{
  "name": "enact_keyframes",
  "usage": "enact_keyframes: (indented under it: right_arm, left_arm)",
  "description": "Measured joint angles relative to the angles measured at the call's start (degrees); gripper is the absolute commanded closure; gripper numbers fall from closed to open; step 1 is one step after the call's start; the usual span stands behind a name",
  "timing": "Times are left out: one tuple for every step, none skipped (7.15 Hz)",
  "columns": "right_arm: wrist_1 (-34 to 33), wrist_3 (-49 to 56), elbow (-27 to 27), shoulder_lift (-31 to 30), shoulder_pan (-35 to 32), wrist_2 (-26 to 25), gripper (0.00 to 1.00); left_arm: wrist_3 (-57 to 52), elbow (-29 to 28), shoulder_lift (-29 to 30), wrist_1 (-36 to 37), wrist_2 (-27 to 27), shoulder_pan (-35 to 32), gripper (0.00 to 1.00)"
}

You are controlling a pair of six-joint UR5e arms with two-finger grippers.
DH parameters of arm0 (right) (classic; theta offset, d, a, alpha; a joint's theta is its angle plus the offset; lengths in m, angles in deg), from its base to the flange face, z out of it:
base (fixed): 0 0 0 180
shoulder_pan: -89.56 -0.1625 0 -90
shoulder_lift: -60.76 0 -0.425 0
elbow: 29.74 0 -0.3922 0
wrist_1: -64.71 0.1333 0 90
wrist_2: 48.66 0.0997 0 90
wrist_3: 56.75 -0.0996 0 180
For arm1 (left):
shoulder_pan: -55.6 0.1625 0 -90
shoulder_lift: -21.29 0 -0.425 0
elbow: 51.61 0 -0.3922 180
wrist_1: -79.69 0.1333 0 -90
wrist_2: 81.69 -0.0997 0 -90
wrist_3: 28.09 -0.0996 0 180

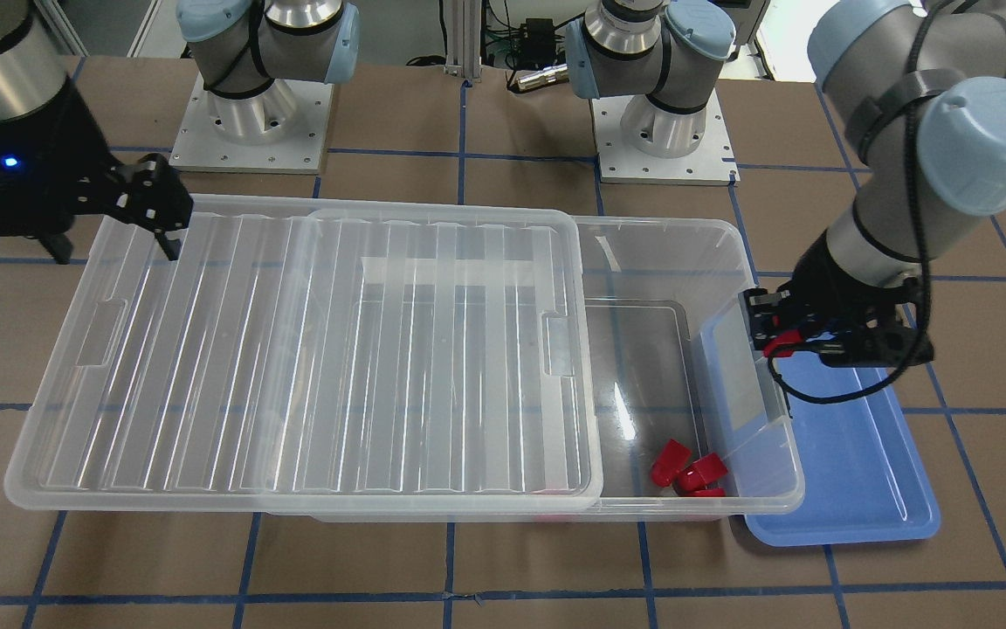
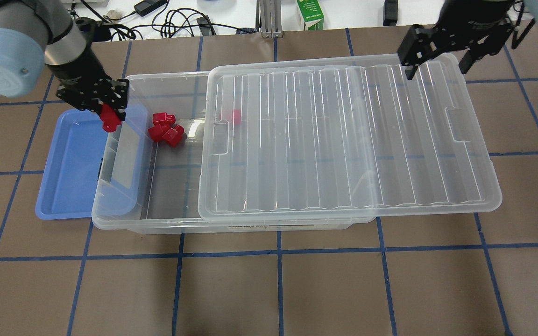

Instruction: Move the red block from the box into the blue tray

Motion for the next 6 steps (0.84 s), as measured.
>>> enact_keyframes:
  right_arm:
    - [-0.5,7.3,0.9,0.0,6.2,0.1,0.0]
    - [-2.0,13.3,2.9,0.0,11.8,0.4,0.0]
    - [-4.7,17.1,5.9,0.0,16.0,0.4,0.0]
    - [-8.7,19.0,9.9,0.2,18.3,0.3,0.0]
    - [-12.8,19.6,14.1,0.5,19.4,0.3,0.0]
    - [-16.3,19.6,17.5,1.2,19.9,0.6,0.0]
  left_arm:
    - [-6.3,0.1,1.1,0.6,0.2,5.1,0.81]
    - [-12.5,0.9,2.7,2.6,1.6,8.9,0.8]
    - [-16.9,3.0,4.4,6.9,3.6,11.5,0.8]
    - [-18.8,6.0,6.1,12.8,4.7,12.9,0.8]
    - [-19.4,9.3,7.7,18.6,5.1,13.6,0.79]
    - [-19.6,12.0,9.4,23.5,5.3,13.9,0.77]
